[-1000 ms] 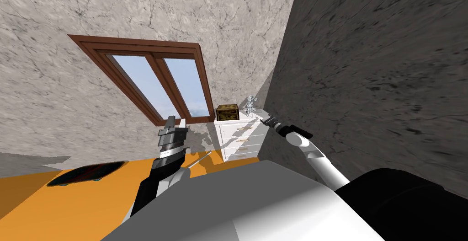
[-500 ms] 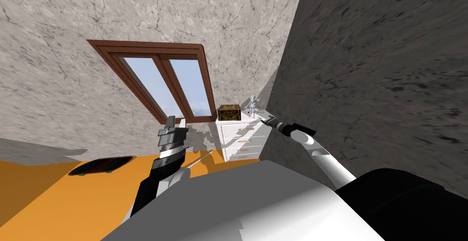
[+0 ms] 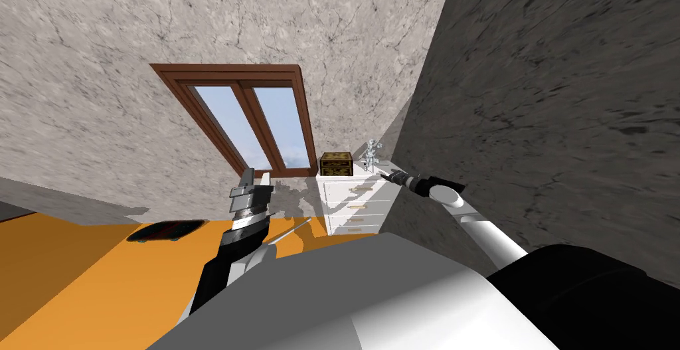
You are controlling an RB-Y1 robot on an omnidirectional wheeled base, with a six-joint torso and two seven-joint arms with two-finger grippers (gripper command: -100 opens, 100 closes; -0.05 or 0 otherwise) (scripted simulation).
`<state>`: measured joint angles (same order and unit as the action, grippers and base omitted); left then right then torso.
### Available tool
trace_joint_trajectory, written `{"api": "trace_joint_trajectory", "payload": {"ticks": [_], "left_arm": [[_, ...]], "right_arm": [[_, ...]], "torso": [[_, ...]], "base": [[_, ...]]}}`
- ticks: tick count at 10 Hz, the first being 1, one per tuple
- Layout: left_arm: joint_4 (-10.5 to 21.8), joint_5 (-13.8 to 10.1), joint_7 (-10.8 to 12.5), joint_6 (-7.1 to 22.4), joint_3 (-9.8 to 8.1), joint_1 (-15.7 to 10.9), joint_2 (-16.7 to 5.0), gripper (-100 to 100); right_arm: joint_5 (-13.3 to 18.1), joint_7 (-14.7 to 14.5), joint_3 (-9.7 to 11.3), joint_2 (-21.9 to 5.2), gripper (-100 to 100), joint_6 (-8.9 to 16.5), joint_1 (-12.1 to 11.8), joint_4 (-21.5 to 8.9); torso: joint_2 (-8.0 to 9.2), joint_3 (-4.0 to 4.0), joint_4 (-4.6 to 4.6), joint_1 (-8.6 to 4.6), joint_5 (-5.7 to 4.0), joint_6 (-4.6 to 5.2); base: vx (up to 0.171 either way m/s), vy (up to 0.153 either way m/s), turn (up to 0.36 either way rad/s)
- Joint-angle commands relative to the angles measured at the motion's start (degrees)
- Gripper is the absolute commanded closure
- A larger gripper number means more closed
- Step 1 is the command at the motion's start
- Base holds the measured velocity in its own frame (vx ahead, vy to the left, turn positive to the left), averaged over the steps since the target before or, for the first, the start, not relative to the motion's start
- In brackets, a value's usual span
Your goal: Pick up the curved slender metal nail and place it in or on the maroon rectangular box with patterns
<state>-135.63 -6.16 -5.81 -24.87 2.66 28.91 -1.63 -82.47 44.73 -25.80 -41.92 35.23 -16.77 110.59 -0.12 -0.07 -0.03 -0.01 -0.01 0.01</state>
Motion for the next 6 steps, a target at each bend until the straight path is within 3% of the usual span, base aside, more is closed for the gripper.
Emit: {"api": "trace_joint_trajectory", "payload": {"ticks": [1, 2, 3, 6], "left_arm": [[0.0, 0.0, 0.0, 0.0, 0.00, 0.0, 0.0, 0], [0.0, 0.0, 0.0, 0.0, 0.00, 0.0, 0.0, 0], [0.0, 0.0, 0.0, 0.0, 0.00, 0.0, 0.0, 0], [0.0, 0.0, 0.0, 0.0, 0.00, 0.0, 0.0, 0]], "right_arm": [[-2.1, 1.4, -0.6, -0.7, -100, 2.0, 0.0, -0.5], [-4.2, 3.8, -1.7, -2.0, -100, 4.1, -0.1, -1.4], [-4.9, 3.8, -1.7, -2.0, -100, 4.7, -0.1, -1.4], [-9.9, 8.4, -3.8, -4.5, -100, 9.5, -0.3, -3.4]], "torso": [[0.00, 0.00, 0.00, 0.00, 0.00, 0.00], [0.01, 0.00, 0.00, 0.00, -0.01, 0.02], [-0.01, -0.01, 0.00, 0.01, 0.00, 0.00], [0.01, 0.00, 0.00, 0.01, -0.01, 0.02]], "base": [[0.025, -0.006, 0.054], [0.031, -0.002, 0.101], [0.028, -0.003, 0.058], [0.030, -0.003, 0.090]]}}
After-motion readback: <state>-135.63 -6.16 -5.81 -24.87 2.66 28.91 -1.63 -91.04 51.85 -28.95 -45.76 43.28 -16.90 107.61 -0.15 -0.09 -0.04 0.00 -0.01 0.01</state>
